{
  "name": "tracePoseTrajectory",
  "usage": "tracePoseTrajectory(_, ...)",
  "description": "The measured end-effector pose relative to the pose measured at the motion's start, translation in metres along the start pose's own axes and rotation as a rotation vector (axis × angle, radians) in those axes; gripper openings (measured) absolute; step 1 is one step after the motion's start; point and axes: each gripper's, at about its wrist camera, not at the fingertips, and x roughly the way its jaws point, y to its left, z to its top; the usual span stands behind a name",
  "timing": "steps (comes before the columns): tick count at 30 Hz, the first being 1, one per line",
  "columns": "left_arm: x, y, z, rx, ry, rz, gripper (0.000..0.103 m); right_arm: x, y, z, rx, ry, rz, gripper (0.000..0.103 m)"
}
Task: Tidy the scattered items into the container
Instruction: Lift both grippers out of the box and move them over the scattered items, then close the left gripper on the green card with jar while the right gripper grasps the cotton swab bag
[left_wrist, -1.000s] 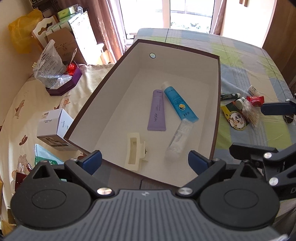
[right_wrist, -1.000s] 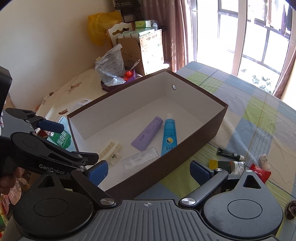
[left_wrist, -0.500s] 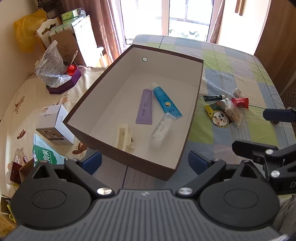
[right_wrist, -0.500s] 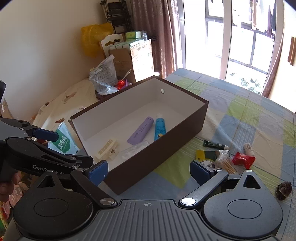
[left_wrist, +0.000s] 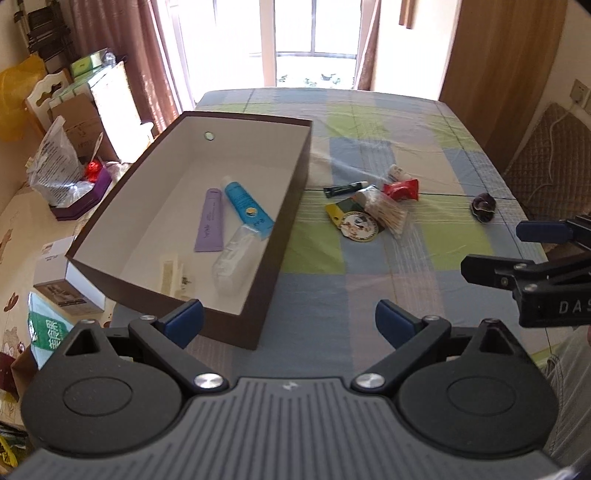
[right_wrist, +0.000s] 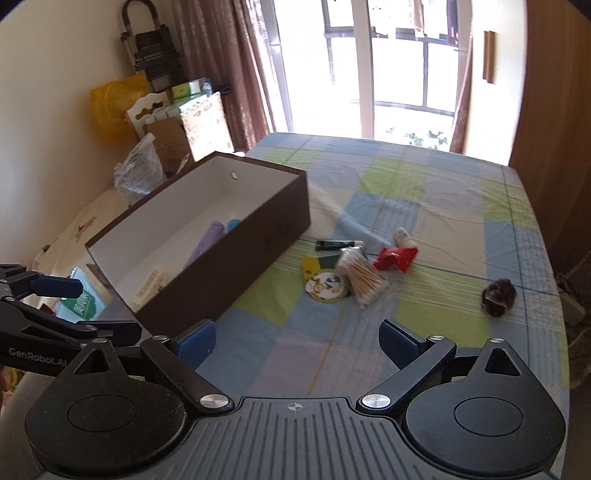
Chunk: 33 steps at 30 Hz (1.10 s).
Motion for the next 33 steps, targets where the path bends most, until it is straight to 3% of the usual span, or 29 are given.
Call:
tracePoseTrajectory(10, 0.037, -0.038, 0.003, 0.052, 0.004, -0.038, 0.094, 0.015, -0.065, -0.035, 0.063, 0.062, -0.073, 0.100)
tracePoseTrajectory(19, 0.092, -0.053, 0.010, 0.084, 0.050, -0.052, 0.090, 0.058, -0.100, -0.043, -0.011, 0.107, -0.030, 0.100)
tracePoseTrajectory(22, 0.114, -0.057, 0.015, 0.098, 0.072, -0.065, 0.085, 0.072, -0.110, -0.042, -0.055, 0.125, -0.020, 0.100)
tracePoseTrajectory(33, 0.177, -0.063, 0.031, 0.096, 0.135, -0.051, 0.084, 0.141, -0.126, -0.017, -0.169, 0.114, 0.094, 0.097)
